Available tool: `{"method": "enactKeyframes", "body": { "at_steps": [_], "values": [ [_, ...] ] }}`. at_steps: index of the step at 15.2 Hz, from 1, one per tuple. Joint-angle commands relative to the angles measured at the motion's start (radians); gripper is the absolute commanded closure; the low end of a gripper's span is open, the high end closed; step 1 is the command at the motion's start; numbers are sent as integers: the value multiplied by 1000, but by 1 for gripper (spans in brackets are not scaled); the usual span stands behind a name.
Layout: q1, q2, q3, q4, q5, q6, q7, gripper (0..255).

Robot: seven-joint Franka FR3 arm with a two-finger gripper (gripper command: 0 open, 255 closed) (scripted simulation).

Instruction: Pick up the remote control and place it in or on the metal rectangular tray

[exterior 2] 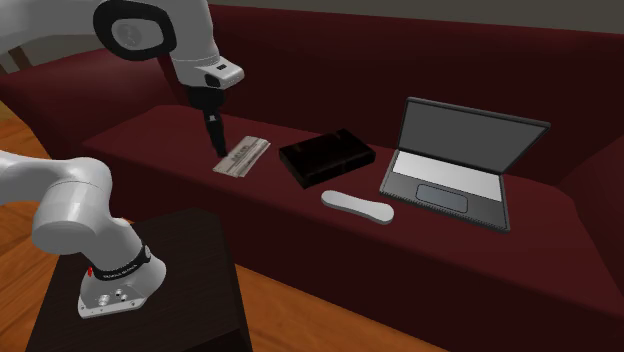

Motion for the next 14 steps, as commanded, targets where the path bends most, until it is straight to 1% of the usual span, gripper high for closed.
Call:
{"method": "enactKeyframes", "body": {
  "at_steps": [1, 8, 14],
  "values": [
    [0, 0, 0, 0, 0, 0, 0, 0],
    [-46, 270, 14, 85, 11, 186, 113, 0],
    [-81, 503, 13, 205, 10, 300, 205, 0]
  ]
}}
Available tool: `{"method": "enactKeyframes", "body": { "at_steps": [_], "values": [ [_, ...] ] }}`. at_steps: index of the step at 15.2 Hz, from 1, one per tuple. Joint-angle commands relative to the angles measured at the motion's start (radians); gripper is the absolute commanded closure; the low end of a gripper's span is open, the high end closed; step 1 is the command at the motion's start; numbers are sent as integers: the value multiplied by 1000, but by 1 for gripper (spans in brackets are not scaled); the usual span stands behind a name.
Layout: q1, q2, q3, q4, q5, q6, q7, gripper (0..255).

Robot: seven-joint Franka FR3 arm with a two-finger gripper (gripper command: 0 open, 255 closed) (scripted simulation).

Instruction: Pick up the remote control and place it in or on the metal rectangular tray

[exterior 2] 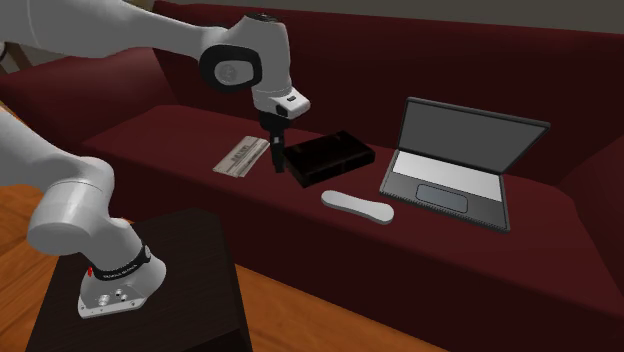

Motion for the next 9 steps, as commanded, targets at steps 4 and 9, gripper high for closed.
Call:
{"method": "enactKeyframes", "body": {
  "at_steps": [4, 9],
  "values": [
    [-27, 196, -11, 131, -2, 66, 73, 0],
    [-47, 382, -30, 278, 1, 106, 140, 0]
  ]
}}
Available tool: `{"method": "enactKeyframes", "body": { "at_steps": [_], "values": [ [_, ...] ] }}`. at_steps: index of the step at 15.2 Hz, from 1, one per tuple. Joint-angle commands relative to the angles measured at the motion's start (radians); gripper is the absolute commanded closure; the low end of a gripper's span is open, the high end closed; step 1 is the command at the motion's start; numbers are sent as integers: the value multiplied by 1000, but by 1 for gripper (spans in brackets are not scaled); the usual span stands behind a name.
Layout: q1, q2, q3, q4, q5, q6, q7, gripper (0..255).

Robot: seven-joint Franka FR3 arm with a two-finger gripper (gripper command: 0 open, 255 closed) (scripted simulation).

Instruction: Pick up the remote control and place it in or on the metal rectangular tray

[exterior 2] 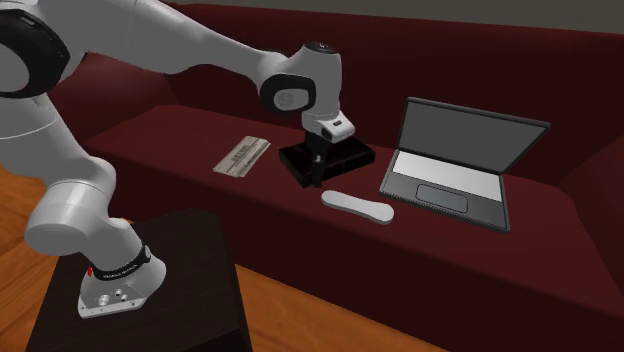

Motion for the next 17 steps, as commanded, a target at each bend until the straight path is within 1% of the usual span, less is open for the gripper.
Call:
{"method": "enactKeyframes", "body": {
  "at_steps": [1, 8, 9, 17],
  "values": [
    [-8, 76, -8, 68, 2, 9, 28, 0],
    [-39, 334, -42, 323, 24, 12, 107, 0],
    [-42, 355, -44, 345, 26, 10, 113, 0],
    [-41, 400, -42, 307, 31, 94, 110, 0]
  ]
}}
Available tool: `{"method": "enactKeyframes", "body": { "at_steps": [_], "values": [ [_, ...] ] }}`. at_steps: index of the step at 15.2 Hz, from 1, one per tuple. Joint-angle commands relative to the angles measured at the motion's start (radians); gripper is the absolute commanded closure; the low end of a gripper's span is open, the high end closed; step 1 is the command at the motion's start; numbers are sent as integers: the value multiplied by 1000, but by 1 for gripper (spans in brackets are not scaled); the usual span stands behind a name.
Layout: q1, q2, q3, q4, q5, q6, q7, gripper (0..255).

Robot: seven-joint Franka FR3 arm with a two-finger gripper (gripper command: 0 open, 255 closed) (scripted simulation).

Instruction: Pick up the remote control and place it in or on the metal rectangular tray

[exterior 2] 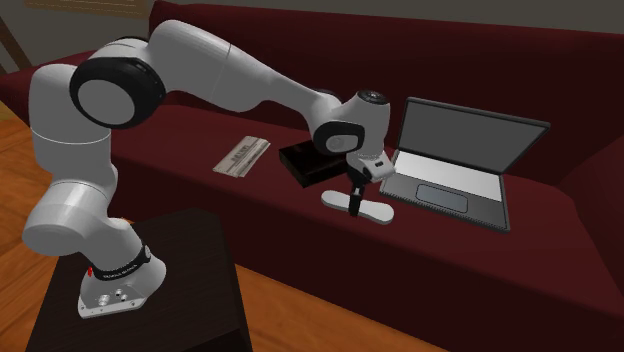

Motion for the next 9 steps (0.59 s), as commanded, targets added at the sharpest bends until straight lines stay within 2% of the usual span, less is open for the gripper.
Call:
{"method": "enactKeyframes", "body": {
  "at_steps": [1, 7, 8, 9],
  "values": [
    [0, 4, 0, -5, 1, 10, 0, 0],
    [0, 4, 0, -5, 0, 10, 0, 0],
    [0, 4, 0, -5, 0, 10, 0, 255],
    [0, 4, 0, -5, 0, 10, 0, 255]
  ]
}}
